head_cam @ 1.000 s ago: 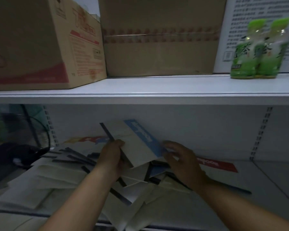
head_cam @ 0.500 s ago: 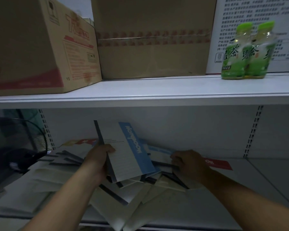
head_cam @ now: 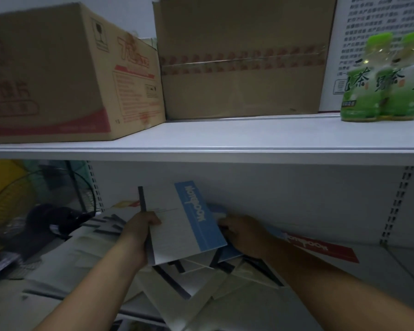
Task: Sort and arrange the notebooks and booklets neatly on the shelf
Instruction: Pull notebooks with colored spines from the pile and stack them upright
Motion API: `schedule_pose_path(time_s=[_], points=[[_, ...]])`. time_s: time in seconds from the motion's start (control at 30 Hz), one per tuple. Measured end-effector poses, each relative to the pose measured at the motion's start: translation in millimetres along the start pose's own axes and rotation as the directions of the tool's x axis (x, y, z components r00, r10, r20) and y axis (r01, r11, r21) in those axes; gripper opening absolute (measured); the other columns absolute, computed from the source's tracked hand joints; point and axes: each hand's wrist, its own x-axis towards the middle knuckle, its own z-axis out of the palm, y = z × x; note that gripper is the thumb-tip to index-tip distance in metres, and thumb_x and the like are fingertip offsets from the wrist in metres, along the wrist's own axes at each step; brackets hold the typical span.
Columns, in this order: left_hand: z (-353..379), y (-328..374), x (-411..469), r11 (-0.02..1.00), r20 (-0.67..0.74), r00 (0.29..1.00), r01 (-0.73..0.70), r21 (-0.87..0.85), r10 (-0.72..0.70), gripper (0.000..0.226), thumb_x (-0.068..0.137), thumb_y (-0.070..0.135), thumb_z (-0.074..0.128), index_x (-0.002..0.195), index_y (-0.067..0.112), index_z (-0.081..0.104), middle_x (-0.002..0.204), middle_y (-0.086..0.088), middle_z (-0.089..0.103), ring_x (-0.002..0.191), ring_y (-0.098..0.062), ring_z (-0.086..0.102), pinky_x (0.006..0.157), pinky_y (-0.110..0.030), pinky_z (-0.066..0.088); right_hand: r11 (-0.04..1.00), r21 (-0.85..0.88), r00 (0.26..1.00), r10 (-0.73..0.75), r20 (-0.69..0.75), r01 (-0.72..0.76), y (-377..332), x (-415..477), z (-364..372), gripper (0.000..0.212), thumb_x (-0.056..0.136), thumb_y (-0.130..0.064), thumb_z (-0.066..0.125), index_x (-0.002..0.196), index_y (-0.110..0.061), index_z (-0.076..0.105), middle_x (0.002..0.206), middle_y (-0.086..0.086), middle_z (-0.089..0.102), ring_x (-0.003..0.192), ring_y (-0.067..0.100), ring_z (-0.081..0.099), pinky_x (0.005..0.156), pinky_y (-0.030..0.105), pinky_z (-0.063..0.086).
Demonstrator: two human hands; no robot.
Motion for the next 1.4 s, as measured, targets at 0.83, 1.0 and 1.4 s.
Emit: schedule_pose_path(time_s=[0.83, 1.0, 1.4], points=[[-61, -24, -1, 0.975, -0.181, 0.972, -0.175, -0.135, 0.149, 0.026, 0.092, 0.001, 0.046, 0.116, 0.005, 0.056, 0.099, -0.02, 0.067, 0.08, -0.032, 0.064, 0.062, -0.034, 0.049, 0.859, 0.169, 0.857, -0.504, 0.108, 0.483, -151, 7, 27, 0.026, 0.088, -0.042, 0.055, 0.101, -0.022, 0.064, 0.1, -0.004, 0.067, 0.09, 0.011, 0.062, 0.076, 0.028, 0.05], [-96, -14, -5, 0.99, -0.249, 0.963, -0.124, -0.066, 0.104, 0.015, 0.094, 0.018, 0.05, 0.096, 0.005, 0.058, 0.086, -0.02, 0.063, 0.072, -0.034, 0.06, 0.06, -0.037, 0.048, 0.995, -0.018, 0.995, -0.096, -0.032, 0.095, -85, 32, 8, 0.031, 0.09, -0.029, 0.054, 0.121, -0.023, 0.06, 0.121, 0.0, 0.062, 0.112, 0.018, 0.058, 0.091, 0.03, 0.045], [-127, -11, 7, 0.982, -0.206, 0.968, -0.168, -0.091, 0.146, 0.022, 0.096, 0.022, 0.048, 0.092, 0.005, 0.062, 0.082, -0.019, 0.065, 0.072, -0.033, 0.062, 0.06, -0.035, 0.048, 0.81, -0.557, 0.906, -0.358, -0.226, 0.182, -50, 41, -2, 0.067, 0.1, -0.041, 0.024, 0.059, -0.012, 0.069, 0.055, 0.004, 0.064, 0.045, 0.013, 0.056, 0.041, 0.019, 0.043]])
